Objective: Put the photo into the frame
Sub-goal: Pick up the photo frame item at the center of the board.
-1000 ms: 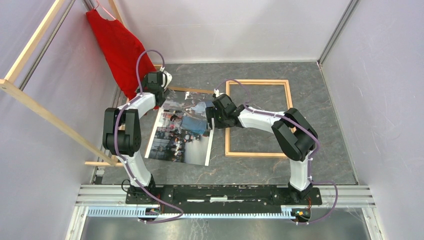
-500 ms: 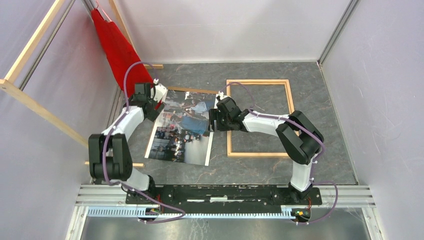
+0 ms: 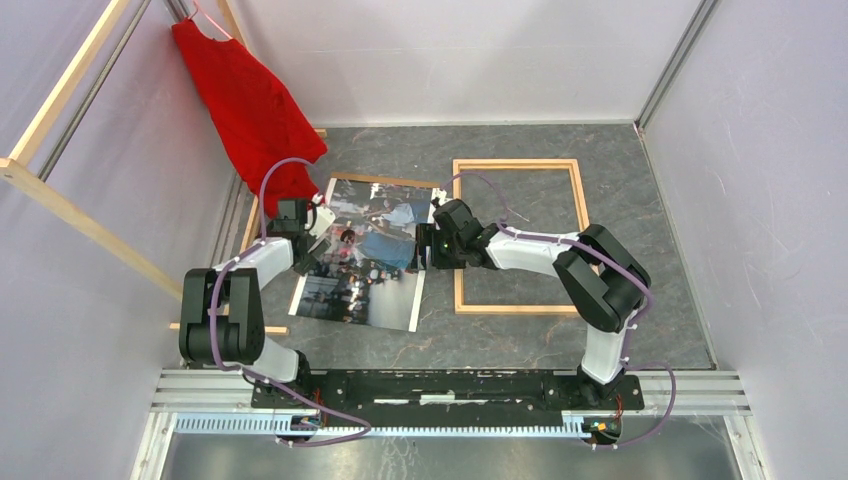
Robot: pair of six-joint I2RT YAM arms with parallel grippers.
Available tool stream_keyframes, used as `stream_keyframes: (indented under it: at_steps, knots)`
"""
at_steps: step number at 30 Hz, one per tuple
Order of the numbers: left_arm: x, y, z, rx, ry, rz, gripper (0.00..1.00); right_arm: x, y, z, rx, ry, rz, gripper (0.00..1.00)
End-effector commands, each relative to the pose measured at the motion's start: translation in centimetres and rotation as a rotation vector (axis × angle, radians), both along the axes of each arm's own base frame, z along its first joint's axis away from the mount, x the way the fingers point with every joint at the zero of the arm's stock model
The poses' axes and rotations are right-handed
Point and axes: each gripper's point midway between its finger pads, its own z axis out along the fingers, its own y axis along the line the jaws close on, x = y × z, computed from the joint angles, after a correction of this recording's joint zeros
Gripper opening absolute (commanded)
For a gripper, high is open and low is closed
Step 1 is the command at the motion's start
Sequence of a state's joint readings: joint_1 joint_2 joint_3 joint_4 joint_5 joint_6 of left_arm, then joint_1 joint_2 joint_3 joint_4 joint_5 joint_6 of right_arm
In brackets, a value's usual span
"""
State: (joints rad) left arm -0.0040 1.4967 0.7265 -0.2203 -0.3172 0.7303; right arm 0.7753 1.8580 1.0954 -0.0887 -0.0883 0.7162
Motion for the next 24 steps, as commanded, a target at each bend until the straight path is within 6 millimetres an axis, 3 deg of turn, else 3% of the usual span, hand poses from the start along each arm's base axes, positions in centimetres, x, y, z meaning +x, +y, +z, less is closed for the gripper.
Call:
stream_keyframes:
  at_steps: [1, 10, 16, 24]
  knots:
    - [0.4, -0.5, -1.7, -0.038, -0.010, 0.023, 1.00, -2.0, 0.3, -1.8, -0.019, 0.087, 0.016, 0.77]
    - [-1.9, -3.6, -3.4, -0.102, 0.052, -0.022, 1.00, -2.6, 1.6, -2.2, 0.035, 0.147, 0.011, 0.76]
    - [-4.0, -4.9, -4.5, -0.127, 0.099, -0.052, 1.00, -2.1, 2.8, -0.6, 0.093, 0.139, 0.006, 0.75]
    - [-4.2, -4.8, -4.4, -0.110, 0.092, -0.058, 1.00, -1.4, 3.6, 2.6, 0.122, 0.081, 0.006, 0.74]
